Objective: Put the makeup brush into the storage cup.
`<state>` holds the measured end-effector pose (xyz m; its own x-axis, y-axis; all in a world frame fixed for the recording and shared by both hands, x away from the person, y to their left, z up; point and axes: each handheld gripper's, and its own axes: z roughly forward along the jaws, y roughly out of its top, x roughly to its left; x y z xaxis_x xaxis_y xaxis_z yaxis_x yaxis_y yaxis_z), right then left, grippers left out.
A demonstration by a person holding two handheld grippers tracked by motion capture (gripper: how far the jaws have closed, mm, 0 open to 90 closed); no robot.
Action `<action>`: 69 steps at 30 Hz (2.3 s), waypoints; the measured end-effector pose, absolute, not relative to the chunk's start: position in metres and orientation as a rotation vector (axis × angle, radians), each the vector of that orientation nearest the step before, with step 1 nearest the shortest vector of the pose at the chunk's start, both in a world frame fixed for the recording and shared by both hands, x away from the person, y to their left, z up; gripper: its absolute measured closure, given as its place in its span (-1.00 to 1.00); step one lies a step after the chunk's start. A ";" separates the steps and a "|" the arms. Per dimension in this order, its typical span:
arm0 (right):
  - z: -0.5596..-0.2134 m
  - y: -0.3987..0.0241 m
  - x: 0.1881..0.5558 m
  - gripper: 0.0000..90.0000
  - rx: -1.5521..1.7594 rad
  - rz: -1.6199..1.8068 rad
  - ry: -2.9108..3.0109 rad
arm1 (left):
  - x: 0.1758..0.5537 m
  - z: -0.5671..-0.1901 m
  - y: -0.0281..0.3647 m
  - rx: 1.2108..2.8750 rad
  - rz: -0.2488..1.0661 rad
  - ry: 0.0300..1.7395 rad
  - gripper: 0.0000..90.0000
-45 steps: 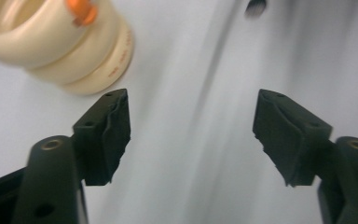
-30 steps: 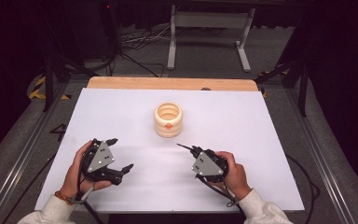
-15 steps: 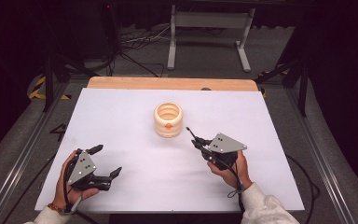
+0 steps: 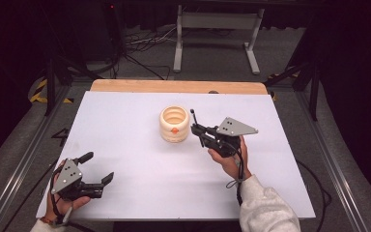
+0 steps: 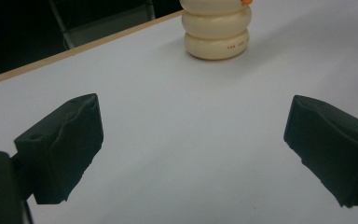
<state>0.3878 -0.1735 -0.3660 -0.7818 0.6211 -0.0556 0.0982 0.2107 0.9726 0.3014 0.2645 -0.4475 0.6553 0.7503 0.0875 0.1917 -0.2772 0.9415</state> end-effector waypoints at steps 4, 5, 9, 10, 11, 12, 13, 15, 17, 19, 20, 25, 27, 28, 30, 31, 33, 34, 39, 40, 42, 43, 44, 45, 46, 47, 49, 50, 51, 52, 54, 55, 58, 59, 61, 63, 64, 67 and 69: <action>-0.359 -0.169 0.396 0.87 0.663 1.638 2.038 | 0.302 -0.448 0.267 1.775 0.654 0.765 -0.88; -0.357 -0.167 0.399 0.87 0.659 1.647 2.025 | 0.302 -0.448 0.268 1.772 0.651 0.764 -0.88; -0.353 -0.161 0.408 0.87 0.663 1.667 2.013 | 0.305 -0.449 0.266 1.766 0.646 0.766 -0.88; -0.353 -0.160 0.410 0.87 0.665 1.676 2.008 | 0.305 -0.449 0.265 1.760 0.640 0.767 -0.88; -0.352 -0.158 0.412 0.87 0.667 1.685 2.007 | 0.306 -0.449 0.264 1.763 0.635 0.765 -0.88; -0.352 -0.156 0.414 0.87 0.661 1.679 2.004 | 0.306 -0.450 0.263 1.778 0.631 0.763 -0.88; -0.351 -0.154 0.417 0.87 0.658 1.675 2.005 | 0.306 -0.451 0.262 1.780 0.636 0.756 -0.88; -0.349 -0.152 0.421 0.87 0.656 1.683 1.998 | 0.306 -0.452 0.261 1.779 0.622 0.767 -0.87; -0.348 -0.149 0.427 0.87 0.638 1.690 1.992 | 0.307 -0.452 0.260 1.779 0.619 0.774 -0.87; -0.348 -0.147 0.433 0.87 0.655 1.684 1.983 | 0.307 -0.452 0.259 1.780 0.614 0.778 -0.86; -0.347 -0.147 0.436 0.87 0.666 1.691 1.980 | 0.307 -0.452 0.259 1.778 0.614 0.777 -0.86; -0.345 -0.144 0.446 0.87 0.679 1.683 1.961 | 0.306 -0.452 0.259 1.779 0.605 0.767 -0.86; -0.343 -0.142 0.450 0.87 0.677 1.678 1.961 | 0.307 -0.452 0.259 1.783 0.597 0.764 -0.86; -0.342 -0.141 0.453 0.87 0.674 1.686 1.961 | 0.307 -0.452 0.259 1.788 0.593 0.753 -0.86; -0.340 -0.138 0.457 0.87 0.670 1.676 1.959 | 0.307 -0.451 0.258 1.794 0.596 0.742 -0.87; -0.339 -0.137 0.459 0.87 0.667 1.682 1.963 | 0.308 -0.450 0.258 1.803 0.610 0.728 -0.89; -0.339 -0.134 0.463 0.87 0.659 1.683 1.960 | 0.310 -0.450 0.259 1.803 0.607 0.717 -0.92; -0.339 -0.133 0.466 0.87 0.658 1.685 1.964 | 0.310 -0.450 0.260 1.798 0.613 0.719 -0.92; -0.340 -0.128 0.473 0.87 0.655 1.695 1.959 | 0.312 -0.451 0.263 1.785 0.607 0.726 -0.91; -0.340 -0.127 0.474 0.87 0.659 1.695 1.954 | 0.312 -0.451 0.262 1.782 0.595 0.718 -0.91; -0.342 -0.126 0.477 0.87 0.667 1.709 1.949 | 0.310 -0.450 0.262 1.784 0.602 0.710 -0.92; -0.342 -0.126 0.478 0.87 0.667 1.702 1.949 | 0.310 -0.450 0.262 1.780 0.599 0.711 -0.92; -0.343 -0.125 0.479 0.87 0.665 1.703 1.950 | 0.310 -0.450 0.262 1.780 0.602 0.713 -0.92; -0.344 -0.125 0.480 0.87 0.670 1.705 1.947 | 0.309 -0.450 0.262 1.775 0.603 0.715 -0.93; -0.345 -0.125 0.481 0.87 0.673 1.705 1.944 | 0.309 -0.450 0.262 1.775 0.601 0.715 -0.94; -0.346 -0.124 0.482 0.87 0.676 1.709 1.942 | 0.309 -0.450 0.262 1.776 0.597 0.717 -0.94; -0.349 -0.123 0.485 0.87 0.690 1.706 1.946 | 0.309 -0.450 0.262 1.770 0.611 0.715 -0.95; -0.351 -0.123 0.486 0.87 0.693 1.699 1.946 | 0.309 -0.450 0.262 1.764 0.603 0.716 -0.95; -0.353 -0.122 0.487 0.87 0.695 1.704 1.949 | 0.309 -0.449 0.262 1.771 0.604 0.717 -0.94; -0.354 -0.122 0.488 0.87 0.701 1.702 1.950 | 0.309 -0.449 0.262 1.771 0.604 0.717 -0.94; -0.357 -0.121 0.490 0.87 0.709 1.704 1.953 | 0.308 -0.450 0.262 1.765 0.603 0.714 -0.93; -0.359 -0.120 0.490 0.87 0.713 1.707 1.958 | 0.308 -0.450 0.262 1.767 0.600 0.715 -0.93; -0.363 -0.118 0.492 0.87 0.714 1.709 1.961 | 0.309 -0.449 0.261 1.773 0.603 0.712 -0.93; -0.363 -0.118 0.492 0.87 0.714 1.709 1.961 | 0.309 -0.449 0.261 1.773 0.603 0.712 -0.93; -0.369 -0.116 0.494 0.87 0.721 1.698 1.971 | 0.310 -0.449 0.261 1.764 0.605 0.710 -0.93; -0.370 -0.115 0.494 0.87 0.723 1.701 1.974 | 0.310 -0.448 0.261 1.774 0.604 0.708 -0.93; -0.374 -0.114 0.495 0.87 0.730 1.703 1.978 | 0.310 -0.449 0.260 1.767 0.602 0.708 -0.93; -0.379 -0.112 0.496 0.87 0.729 1.700 1.991 | 0.311 -0.449 0.260 1.776 0.602 0.710 -0.92; -0.383 -0.111 0.496 0.87 0.740 1.708 1.991 | 0.311 -0.450 0.260 1.770 0.599 0.710 -0.92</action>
<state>0.4964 -0.1114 -0.3827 -0.7738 0.6327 0.0308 0.1266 0.1069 0.9862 0.3106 0.2605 -0.4497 0.6943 0.7177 0.0525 0.1724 -0.2367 0.9562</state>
